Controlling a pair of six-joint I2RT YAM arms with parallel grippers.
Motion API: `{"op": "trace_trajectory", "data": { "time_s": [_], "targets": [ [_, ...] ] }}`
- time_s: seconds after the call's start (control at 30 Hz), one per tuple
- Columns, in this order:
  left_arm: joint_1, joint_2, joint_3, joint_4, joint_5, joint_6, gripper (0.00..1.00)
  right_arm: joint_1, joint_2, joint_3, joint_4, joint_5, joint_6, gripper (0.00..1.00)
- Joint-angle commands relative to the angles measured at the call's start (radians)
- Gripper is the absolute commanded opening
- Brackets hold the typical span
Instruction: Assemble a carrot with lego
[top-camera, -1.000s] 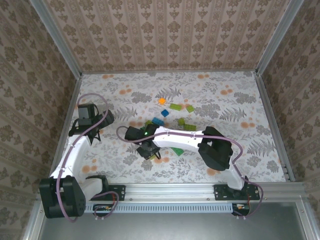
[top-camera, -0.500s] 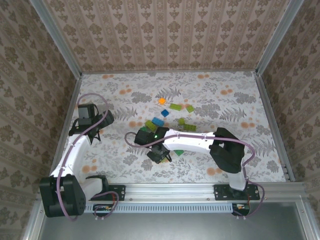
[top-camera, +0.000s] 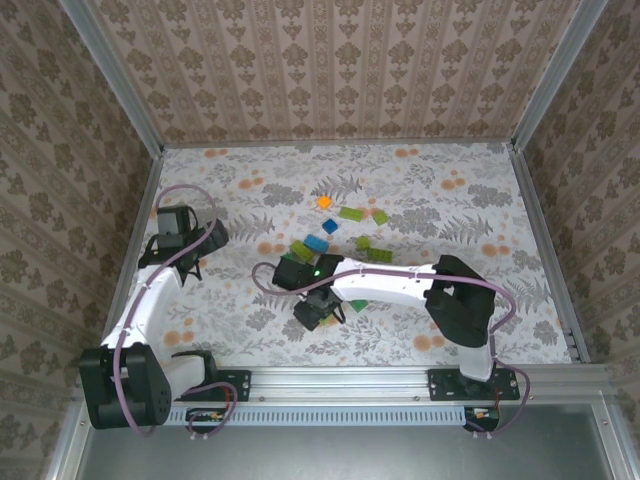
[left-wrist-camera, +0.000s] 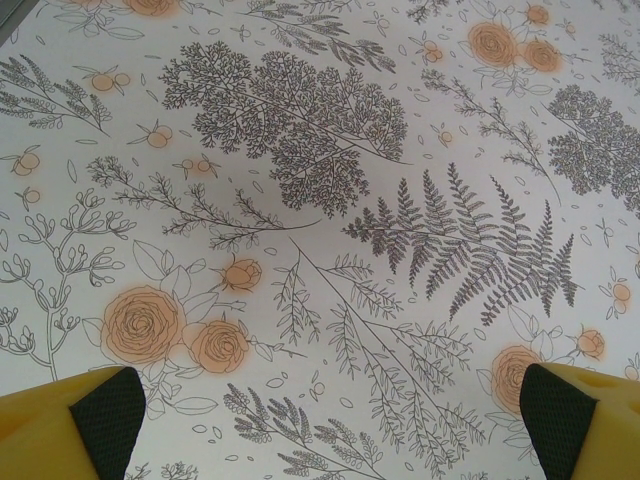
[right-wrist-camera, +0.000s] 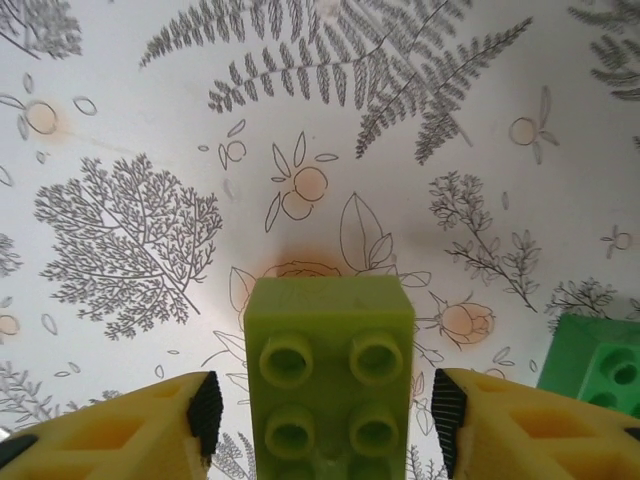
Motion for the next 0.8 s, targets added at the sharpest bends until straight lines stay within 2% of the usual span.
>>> {"op": "trace_trajectory", "data": {
  "time_s": [0.0,0.17,0.37,0.53,0.77],
  "targets": [
    [0.006,0.0,0.035,-0.011,0.009,0.017,1.0,-0.019,-0.095,-0.009,-0.027,-0.009,-0.009,0.65],
    [0.006,-0.003,0.034,-0.012,0.01,0.017,1.0,-0.057,-0.184,-0.035,-0.045,-0.002,-0.015,0.67],
    [0.006,-0.013,0.03,-0.016,0.012,0.018,1.0,-0.152,-0.24,-0.123,-0.036,0.004,-0.026,0.66],
    [0.005,-0.015,0.031,-0.013,0.018,0.016,1.0,-0.208,-0.22,-0.191,0.01,-0.004,-0.032,0.65],
    [0.005,-0.02,0.029,-0.016,0.019,0.014,1.0,-0.231,-0.149,-0.219,0.058,-0.02,-0.036,0.65]
  ]
}}
